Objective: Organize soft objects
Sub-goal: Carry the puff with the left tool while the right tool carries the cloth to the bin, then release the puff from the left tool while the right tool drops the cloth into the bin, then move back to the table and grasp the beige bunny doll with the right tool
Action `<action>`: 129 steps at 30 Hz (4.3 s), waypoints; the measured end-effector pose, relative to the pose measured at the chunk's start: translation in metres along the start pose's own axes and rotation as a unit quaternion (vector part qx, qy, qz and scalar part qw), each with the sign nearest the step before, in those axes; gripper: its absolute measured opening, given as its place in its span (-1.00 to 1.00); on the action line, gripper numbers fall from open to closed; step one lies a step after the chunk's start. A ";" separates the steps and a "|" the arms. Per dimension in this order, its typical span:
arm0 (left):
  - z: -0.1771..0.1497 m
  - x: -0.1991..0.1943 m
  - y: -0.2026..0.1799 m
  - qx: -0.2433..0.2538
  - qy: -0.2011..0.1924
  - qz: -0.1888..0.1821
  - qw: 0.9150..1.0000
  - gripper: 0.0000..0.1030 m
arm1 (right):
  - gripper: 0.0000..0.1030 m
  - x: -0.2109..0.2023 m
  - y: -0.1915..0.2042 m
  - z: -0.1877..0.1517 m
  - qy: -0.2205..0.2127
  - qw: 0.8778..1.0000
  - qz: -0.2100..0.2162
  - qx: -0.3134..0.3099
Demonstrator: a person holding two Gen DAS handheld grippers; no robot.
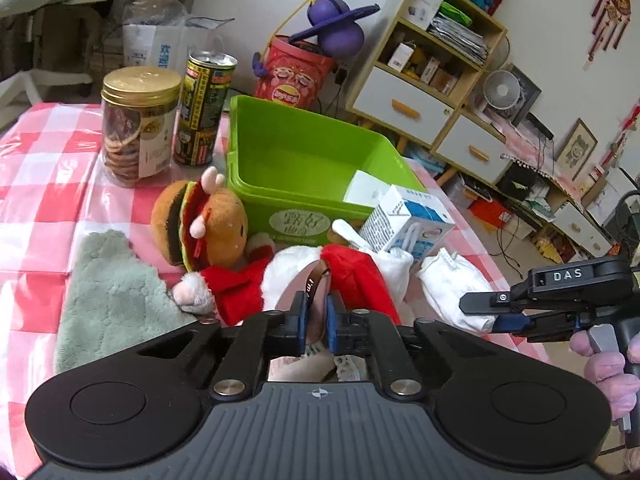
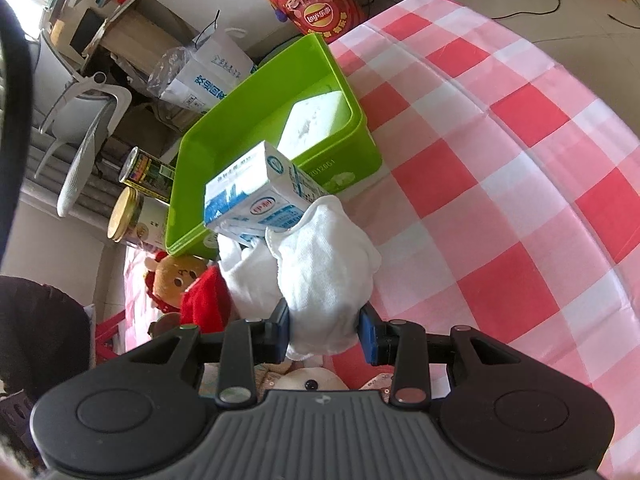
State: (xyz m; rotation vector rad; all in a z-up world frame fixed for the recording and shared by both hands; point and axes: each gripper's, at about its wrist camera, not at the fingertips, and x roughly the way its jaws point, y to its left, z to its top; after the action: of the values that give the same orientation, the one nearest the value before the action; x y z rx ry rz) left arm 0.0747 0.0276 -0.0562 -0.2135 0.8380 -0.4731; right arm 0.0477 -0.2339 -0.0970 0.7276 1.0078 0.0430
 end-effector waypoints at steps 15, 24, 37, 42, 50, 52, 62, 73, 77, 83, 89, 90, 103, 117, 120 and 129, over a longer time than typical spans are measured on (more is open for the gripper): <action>0.013 -0.025 0.007 -0.039 -0.040 -0.010 0.998 -1.00 | -0.84 -0.030 0.009 0.009 -0.040 0.998 0.044 -0.001; 0.018 -0.032 0.013 -0.058 -0.053 -0.018 0.997 -1.00 | -0.84 -0.042 0.013 0.017 -0.067 0.996 0.067 0.008; 0.026 -0.036 0.011 -0.069 -0.072 -0.028 0.995 -1.00 | -0.86 -0.058 0.023 0.026 -0.101 0.989 0.107 -0.001; 0.033 -0.033 0.003 -0.080 -0.079 -0.037 0.993 -1.00 | -0.88 -0.054 0.032 0.036 -0.101 0.986 0.132 0.003; 0.057 -0.018 -0.006 -0.059 -0.080 -0.034 0.994 -1.00 | -0.89 -0.039 0.047 0.063 -0.101 0.983 0.151 0.008; 0.064 -0.013 -0.005 -0.054 -0.078 -0.030 0.995 -1.00 | -0.89 -0.033 0.050 0.073 -0.101 0.983 0.155 0.006; 0.088 0.031 0.000 -0.029 -0.061 -0.035 0.997 -1.00 | -0.89 0.009 0.051 0.106 -0.087 0.982 0.167 0.002; 0.098 0.089 -0.005 0.027 -0.015 0.031 0.999 -1.00 | -0.89 0.067 0.032 0.124 -0.036 0.990 0.139 0.011; 0.101 0.101 -0.001 0.033 -0.004 0.060 0.998 -1.00 | -0.89 0.085 0.034 0.132 -0.005 0.991 0.132 -0.003; 0.105 0.110 0.001 0.046 -0.002 0.083 0.995 -0.99 | -0.84 0.098 0.044 0.141 0.015 0.991 0.133 -0.018; 0.105 0.113 0.003 0.046 -0.009 0.089 0.995 -0.83 | -0.64 0.102 0.045 0.135 0.016 0.992 0.120 -0.023; 0.105 0.111 0.003 0.047 -0.012 0.089 0.995 -0.72 | -0.42 0.101 0.043 0.135 0.014 0.992 0.123 -0.018; 0.091 0.064 -0.004 0.034 -0.026 0.080 0.996 0.33 | -0.24 0.057 0.053 0.121 -0.016 0.993 0.110 -0.033; 0.059 -0.007 0.006 0.012 -0.021 0.090 0.996 0.63 | 0.08 -0.003 0.079 0.060 -0.049 0.992 0.076 -0.087; 0.051 -0.018 0.006 0.012 -0.012 0.098 0.995 0.78 | 0.13 -0.012 0.082 0.043 -0.051 0.992 0.068 -0.097; 0.025 -0.044 0.005 0.005 -0.024 0.107 0.994 0.90 | 0.25 -0.029 0.080 -0.003 -0.063 0.990 0.037 -0.124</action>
State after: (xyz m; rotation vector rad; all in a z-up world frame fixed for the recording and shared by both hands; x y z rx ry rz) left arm 0.0705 0.0532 -0.0127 -0.1247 0.8006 -0.2700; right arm 0.0523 -0.1810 -0.0300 0.5333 0.8373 0.1819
